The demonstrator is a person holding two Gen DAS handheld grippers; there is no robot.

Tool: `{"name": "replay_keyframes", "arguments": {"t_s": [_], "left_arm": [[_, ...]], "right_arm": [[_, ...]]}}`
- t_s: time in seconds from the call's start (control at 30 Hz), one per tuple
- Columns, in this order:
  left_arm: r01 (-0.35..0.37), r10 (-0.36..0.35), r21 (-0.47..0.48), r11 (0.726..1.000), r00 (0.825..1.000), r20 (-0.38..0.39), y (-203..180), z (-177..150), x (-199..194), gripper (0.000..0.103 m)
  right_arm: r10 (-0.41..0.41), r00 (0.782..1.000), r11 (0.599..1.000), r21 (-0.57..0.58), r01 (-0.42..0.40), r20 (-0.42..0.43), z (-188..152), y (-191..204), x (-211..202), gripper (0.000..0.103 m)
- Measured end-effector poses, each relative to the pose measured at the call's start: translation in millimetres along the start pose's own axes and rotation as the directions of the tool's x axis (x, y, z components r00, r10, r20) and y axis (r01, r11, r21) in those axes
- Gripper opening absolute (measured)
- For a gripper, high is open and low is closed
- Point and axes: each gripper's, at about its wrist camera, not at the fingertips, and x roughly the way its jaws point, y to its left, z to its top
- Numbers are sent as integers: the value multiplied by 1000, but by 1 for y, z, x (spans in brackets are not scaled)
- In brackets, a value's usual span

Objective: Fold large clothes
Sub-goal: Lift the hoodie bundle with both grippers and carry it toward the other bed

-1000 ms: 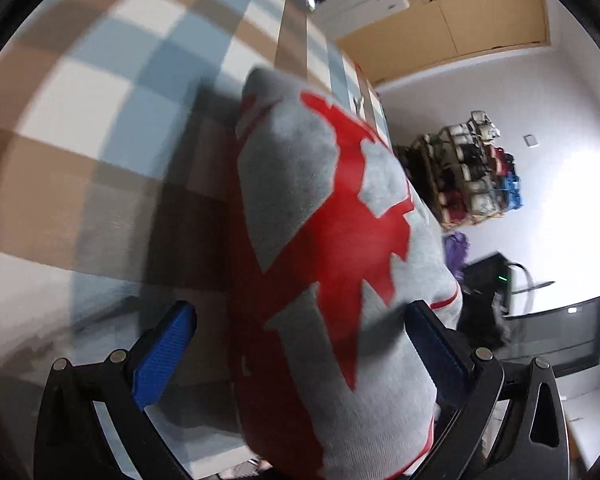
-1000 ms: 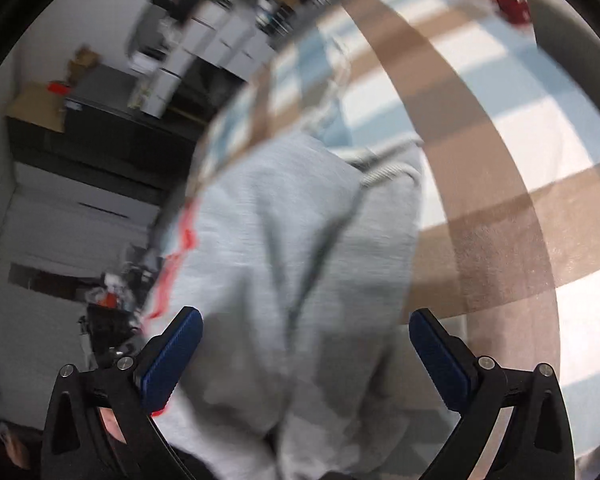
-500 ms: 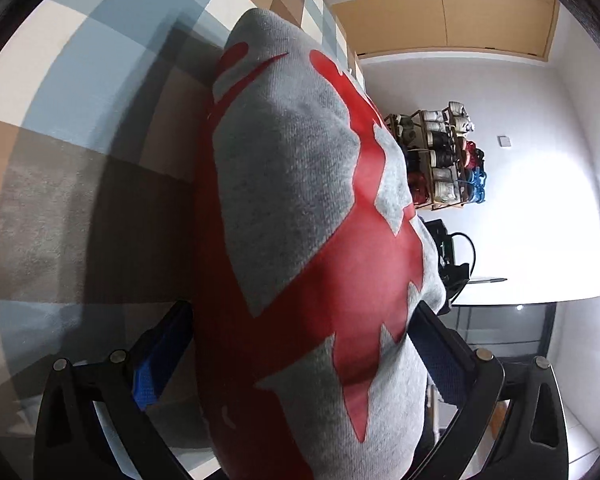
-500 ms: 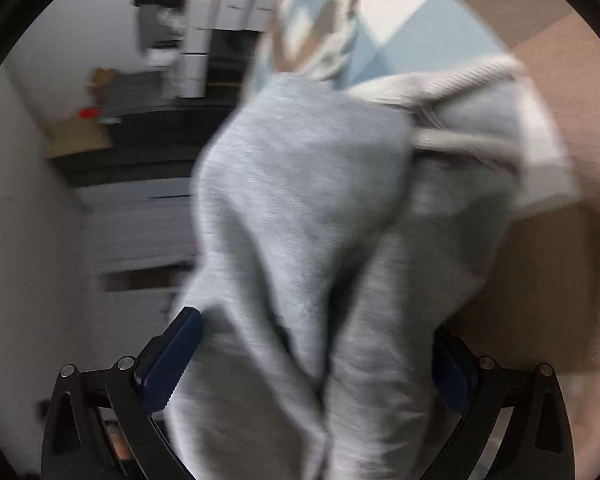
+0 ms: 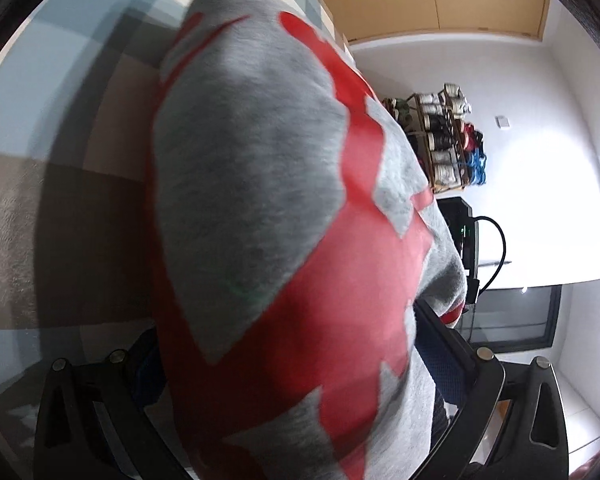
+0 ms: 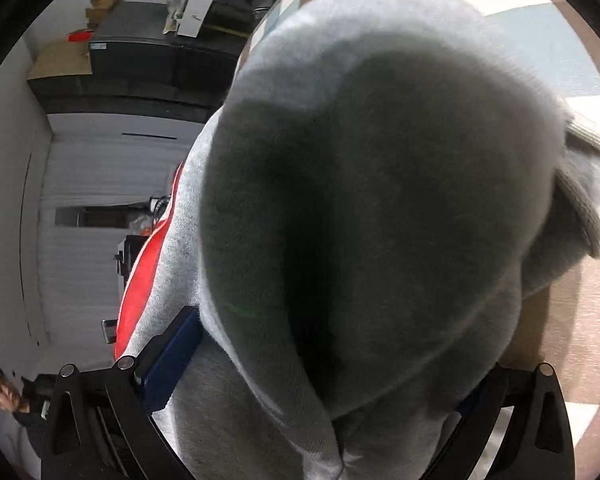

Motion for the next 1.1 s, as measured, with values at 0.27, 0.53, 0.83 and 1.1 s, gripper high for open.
{"name": "replay_keyframes", "arguments": {"t_s": [0.27,0.53,0.83,1.1], "left_arm": [[-69,70,109,992,997,-13,-48,-1,-10,102],[-79,80,118,990,997,0,-61,-6,-23,102],[-62,62,-11,998,998,10,-29,0,-6,102],[-97,97,30,995,995,-15,-64,7,-7,102]], "right_arm": [[131,988,990,-65,-125,85,-13,17,-13,71],[190,976,980,-77,-182,108,-14,36,4,71],[144,989,989,16,-144,44,-10,9,23,61],[139,989,989,42,-141,45,-5,23,20,56]]}}
